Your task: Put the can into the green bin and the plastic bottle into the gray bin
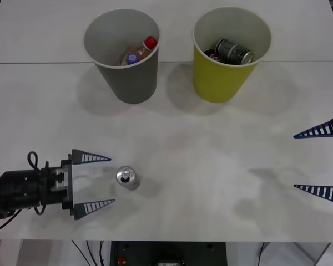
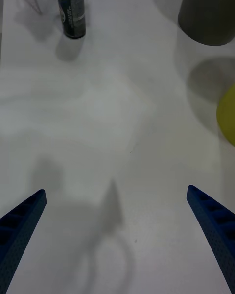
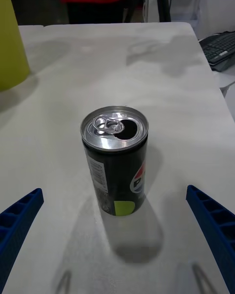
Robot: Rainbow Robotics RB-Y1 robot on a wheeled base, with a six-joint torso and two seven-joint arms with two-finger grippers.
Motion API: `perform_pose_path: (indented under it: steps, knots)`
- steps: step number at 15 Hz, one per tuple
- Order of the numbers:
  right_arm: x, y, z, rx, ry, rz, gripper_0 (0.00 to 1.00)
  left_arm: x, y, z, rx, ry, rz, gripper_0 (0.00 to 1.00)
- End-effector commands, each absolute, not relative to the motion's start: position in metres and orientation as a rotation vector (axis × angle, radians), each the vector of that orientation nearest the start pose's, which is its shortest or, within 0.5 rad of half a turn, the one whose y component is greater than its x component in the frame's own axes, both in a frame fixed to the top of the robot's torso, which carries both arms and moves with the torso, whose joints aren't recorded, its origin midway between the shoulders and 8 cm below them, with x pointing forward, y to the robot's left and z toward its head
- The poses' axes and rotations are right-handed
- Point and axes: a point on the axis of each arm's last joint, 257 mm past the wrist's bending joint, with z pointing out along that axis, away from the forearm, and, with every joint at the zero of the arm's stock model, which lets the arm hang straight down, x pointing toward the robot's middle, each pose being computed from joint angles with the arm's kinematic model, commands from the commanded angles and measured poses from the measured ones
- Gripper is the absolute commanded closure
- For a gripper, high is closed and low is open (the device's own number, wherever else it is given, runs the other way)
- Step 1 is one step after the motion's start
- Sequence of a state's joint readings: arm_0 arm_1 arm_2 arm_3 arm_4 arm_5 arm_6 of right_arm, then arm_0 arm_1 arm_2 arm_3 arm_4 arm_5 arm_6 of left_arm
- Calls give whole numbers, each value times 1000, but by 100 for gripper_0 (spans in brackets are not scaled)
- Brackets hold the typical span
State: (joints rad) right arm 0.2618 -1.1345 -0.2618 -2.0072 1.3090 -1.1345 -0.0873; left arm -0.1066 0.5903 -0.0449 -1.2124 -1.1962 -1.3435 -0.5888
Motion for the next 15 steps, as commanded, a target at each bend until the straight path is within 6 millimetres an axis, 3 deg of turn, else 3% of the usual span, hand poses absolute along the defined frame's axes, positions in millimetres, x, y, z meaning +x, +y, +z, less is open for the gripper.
perform_pose_path:
  steps: [1,8,15]
  knots:
    - [341,-286,-167,-1634,1596,209,0,377,170,-297,1388,1249,-596,0]
    - [341,-286,-167,-1634,1596,209,0,387,134,-300,1331,1247,-610,0]
    - [341,-286,-167,-1634,1596,209,0,397,113,-305,1299,1264,-601,0]
